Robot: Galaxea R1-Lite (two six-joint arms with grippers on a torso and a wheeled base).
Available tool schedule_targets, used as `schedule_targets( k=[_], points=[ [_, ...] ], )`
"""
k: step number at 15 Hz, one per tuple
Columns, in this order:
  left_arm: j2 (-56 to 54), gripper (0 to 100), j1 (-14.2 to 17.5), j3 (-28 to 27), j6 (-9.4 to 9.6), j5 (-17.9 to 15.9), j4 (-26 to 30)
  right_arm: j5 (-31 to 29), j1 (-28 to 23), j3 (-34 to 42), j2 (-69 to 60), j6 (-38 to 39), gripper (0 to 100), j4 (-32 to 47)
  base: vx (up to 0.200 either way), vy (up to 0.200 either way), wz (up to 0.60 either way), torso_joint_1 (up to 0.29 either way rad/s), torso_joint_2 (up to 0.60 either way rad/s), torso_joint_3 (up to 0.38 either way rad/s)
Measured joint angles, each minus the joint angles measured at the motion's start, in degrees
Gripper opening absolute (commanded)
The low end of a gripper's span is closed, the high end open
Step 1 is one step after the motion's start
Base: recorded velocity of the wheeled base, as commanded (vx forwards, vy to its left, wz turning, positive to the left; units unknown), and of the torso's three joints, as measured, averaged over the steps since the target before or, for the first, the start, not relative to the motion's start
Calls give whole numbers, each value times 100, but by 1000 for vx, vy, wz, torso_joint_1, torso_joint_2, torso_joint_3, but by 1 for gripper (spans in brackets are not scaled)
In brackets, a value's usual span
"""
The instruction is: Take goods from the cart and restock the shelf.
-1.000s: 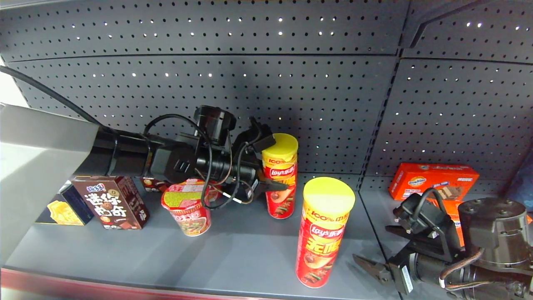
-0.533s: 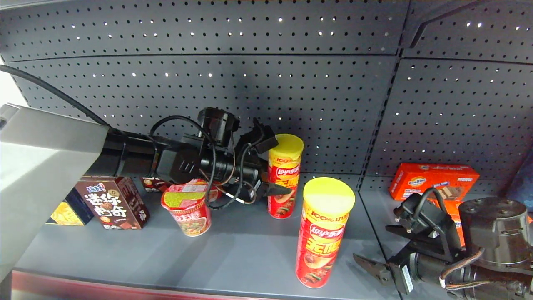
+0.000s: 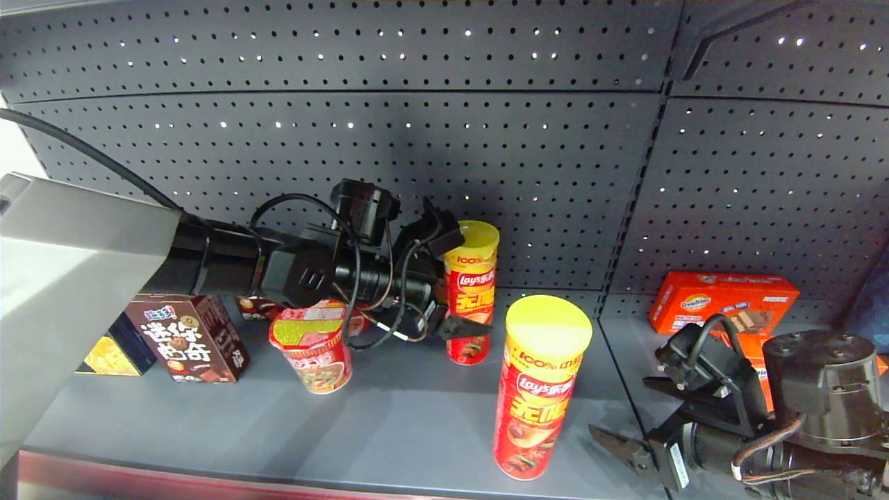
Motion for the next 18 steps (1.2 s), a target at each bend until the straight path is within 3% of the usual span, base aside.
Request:
schedule_targets(
  k=[3,6,10,12,16,18],
  points=[
    [-99,100,7,112,-2,330,2,0,2,2,15,0,100,2,0,0,0,0,0,0],
    [-413,100,-11,569,-6,635,2,2,-26,79,11,0,100,0,0,0,0,0,0,0],
    [-848,100,-30,1231,-71,1354,-44,2,-28,88,9,-4,100,-2,0,0,0,0,0,0],
    [-1063,100,-127,1507,-261,1803,-55,2,-28,101,0,-4,100,0,0,0,0,0,0,0],
    [-1375,100,-516,1786,-1073,3016,-295,2,-28,197,-38,-4,100,-2,0,0,0,0,0,0],
    [-1454,100,-675,1907,-1178,3578,-374,2,-28,217,-68,-4,100,2,0,0,0,0,0,0]
  ],
)
